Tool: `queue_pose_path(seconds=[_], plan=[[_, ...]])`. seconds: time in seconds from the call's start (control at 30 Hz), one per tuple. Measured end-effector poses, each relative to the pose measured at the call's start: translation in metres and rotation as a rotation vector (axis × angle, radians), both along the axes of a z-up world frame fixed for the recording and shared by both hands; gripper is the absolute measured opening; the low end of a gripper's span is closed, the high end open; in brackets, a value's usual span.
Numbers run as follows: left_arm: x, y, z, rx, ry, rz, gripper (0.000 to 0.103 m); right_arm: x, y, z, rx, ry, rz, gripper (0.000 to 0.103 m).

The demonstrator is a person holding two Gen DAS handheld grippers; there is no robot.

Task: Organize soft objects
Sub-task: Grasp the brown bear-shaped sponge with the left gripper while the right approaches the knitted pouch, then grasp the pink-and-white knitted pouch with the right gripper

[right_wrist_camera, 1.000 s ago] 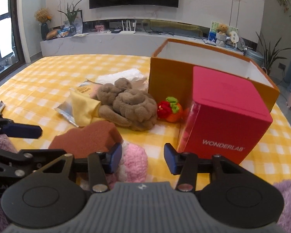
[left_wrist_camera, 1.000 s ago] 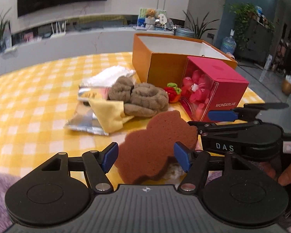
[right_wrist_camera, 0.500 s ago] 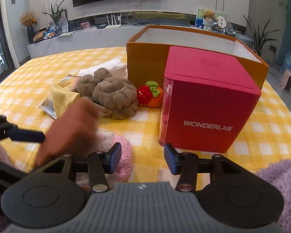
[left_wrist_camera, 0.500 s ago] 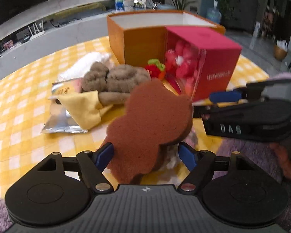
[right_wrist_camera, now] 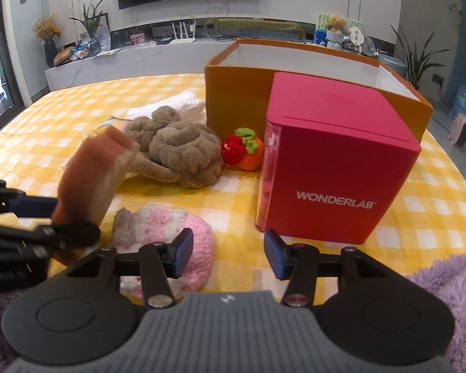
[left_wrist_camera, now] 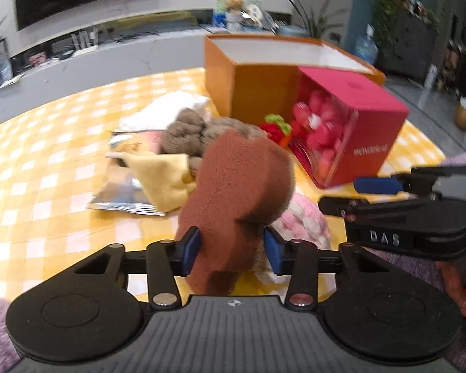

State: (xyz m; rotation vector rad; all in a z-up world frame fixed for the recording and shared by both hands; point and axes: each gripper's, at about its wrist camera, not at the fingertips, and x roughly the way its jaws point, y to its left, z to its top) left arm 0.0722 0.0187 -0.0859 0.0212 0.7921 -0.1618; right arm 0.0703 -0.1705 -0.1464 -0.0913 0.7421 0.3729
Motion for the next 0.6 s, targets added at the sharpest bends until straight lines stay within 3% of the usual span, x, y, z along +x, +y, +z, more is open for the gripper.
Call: queue_pose_path(seconds=[0.1, 0.17, 0.33, 0.6], plan=[[-0.006, 0.015, 0.009, -0.05, -0.003, 0.06, 0.047, -0.004, 0.002, 0.004, 0.017, -0.008, 0.025, 0.066], [-0.005, 0.026, 0.011, -0.085, 0.04, 0.103, 0.047, -0.007, 0.005, 0.006, 0.028, -0.007, 0.055, 0.073], [-0.005, 0.049, 0.004, -0.187, 0.085, 0.183, 0.048, -0.015, 0.022, 0.005, 0.003, 0.01, 0.141, 0.081], [0.004, 0.039, -0.004, -0.088, 0.076, 0.18, 0.052, -0.015, 0.04, -0.005, -0.045, 0.049, 0.182, 0.087]])
